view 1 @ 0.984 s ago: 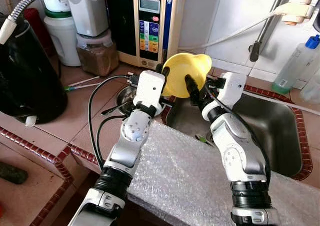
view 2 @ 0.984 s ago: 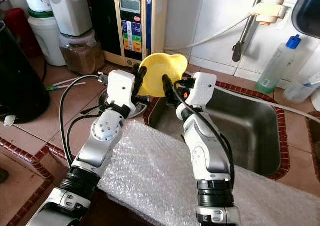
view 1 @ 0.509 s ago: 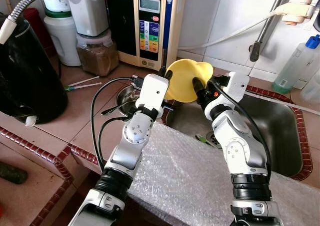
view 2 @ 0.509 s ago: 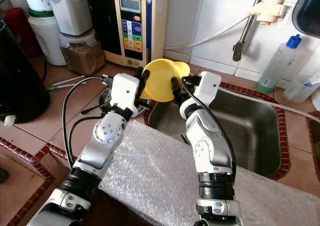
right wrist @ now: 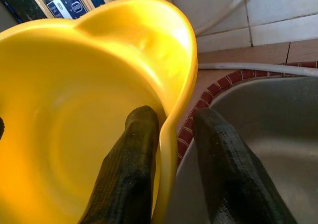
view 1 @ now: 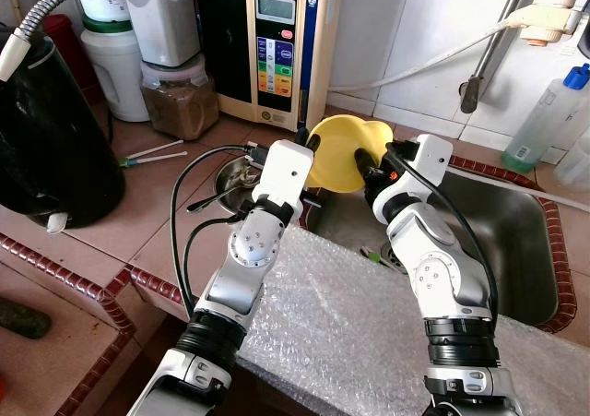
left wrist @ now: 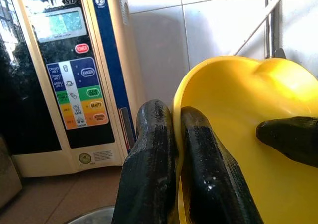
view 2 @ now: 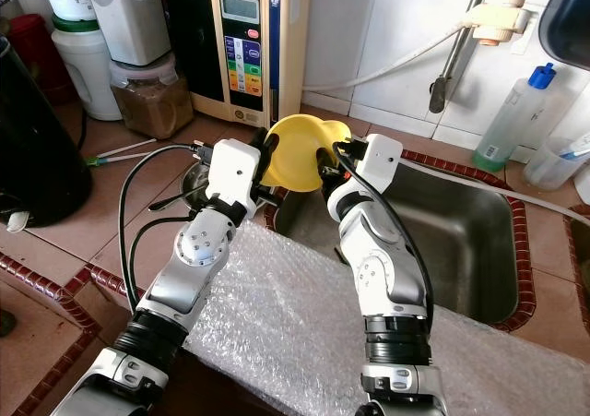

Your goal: Kitchen organization

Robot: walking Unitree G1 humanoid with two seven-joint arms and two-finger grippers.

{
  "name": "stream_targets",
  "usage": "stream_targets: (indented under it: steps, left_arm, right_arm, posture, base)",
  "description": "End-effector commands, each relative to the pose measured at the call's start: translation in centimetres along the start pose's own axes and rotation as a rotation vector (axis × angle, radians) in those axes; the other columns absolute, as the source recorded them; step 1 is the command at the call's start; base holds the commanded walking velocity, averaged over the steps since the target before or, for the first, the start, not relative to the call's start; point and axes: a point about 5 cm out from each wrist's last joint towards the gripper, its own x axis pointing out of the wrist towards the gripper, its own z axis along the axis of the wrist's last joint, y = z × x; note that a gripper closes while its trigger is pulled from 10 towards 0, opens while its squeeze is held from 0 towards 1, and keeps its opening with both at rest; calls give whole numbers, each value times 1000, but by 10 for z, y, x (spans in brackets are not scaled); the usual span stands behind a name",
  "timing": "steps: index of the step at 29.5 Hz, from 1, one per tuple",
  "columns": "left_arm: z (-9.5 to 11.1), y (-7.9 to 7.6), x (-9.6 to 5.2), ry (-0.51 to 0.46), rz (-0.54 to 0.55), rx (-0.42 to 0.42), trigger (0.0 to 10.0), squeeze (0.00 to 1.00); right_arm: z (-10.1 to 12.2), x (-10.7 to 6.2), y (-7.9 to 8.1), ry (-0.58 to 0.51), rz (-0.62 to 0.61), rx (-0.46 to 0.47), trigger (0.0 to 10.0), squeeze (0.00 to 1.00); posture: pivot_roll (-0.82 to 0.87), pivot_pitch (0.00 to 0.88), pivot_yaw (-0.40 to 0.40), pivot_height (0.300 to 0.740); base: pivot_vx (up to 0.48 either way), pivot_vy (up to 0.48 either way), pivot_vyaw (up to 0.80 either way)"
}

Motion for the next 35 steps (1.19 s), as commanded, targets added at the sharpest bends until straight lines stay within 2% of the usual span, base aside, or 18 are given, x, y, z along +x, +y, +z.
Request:
stream_targets:
  steps: [1,6,8,14,15,16,17,18,19,20,28,35]
  left_arm:
    - [21,8,4,-126,26,-11,0,0]
    - [20,8,4,-122,23,-9,78,0]
    - [19,6,4,-118,0,-27,1804,0]
    - [19,7,4,-121,7,-20,2235,0]
    - [19,7,4,-117,-2,-22,3490,0]
    - [18,7,4,-114,-9,-23,3490,0]
    - [18,5,3,-113,-27,-45,8118,0]
    - [18,5,3,-113,-27,-47,9725,0]
    - [17,4,3,-110,-28,-53,10000,0]
    - [16,2,2,-104,-43,-82,10000,1000]
    - [13,-2,-1,-90,-84,-138,10000,1000]
    - [13,-13,-3,-83,-183,-160,10000,1000]
  right_arm:
    - [-6,-5,-37,42,-171,4,0,0]
    - [-6,-6,-39,37,-183,24,0,0]
    - [-6,-6,-40,36,-187,28,0,0]
    - [-7,-6,-41,34,-191,46,0,0]
    - [-6,-6,-41,33,-193,49,0,0]
    - [-6,-6,-41,32,-194,49,0,0]
    - [-6,-5,-41,31,-194,52,0,0]
    - [-5,-5,-41,31,-195,53,0,0]
    - [-5,-5,-42,31,-195,54,0,0]
    - [-5,-5,-42,31,-196,56,0,0]
    - [-5,-5,-43,30,-199,64,0,0]
    - [-2,-5,-51,12,-273,-3,0,0]
  posture:
    - [-7,0,-27,740]
    - [-10,0,-19,740]
    - [-10,0,-18,740]
    - [-8,0,-16,740]
    - [-6,0,-16,740]
    - [-4,0,-17,740]
    - [-4,0,-17,740]
    - [-3,0,-18,740]
    - [-2,0,-19,740]
    - [-1,0,-21,740]
    - [1,0,-27,740]
    - [0,0,-33,740]
  base:
    - [0,0,0]
    - [0,0,0]
    - [0,0,0]
    - [0,0,0]
    - [0,0,0]
    - [0,0,0]
    - [0,0,0]
    - [0,0,0]
    - [0,0,0]
    - [0,0,0]
    - [0,0,0]
    - [0,0,0]
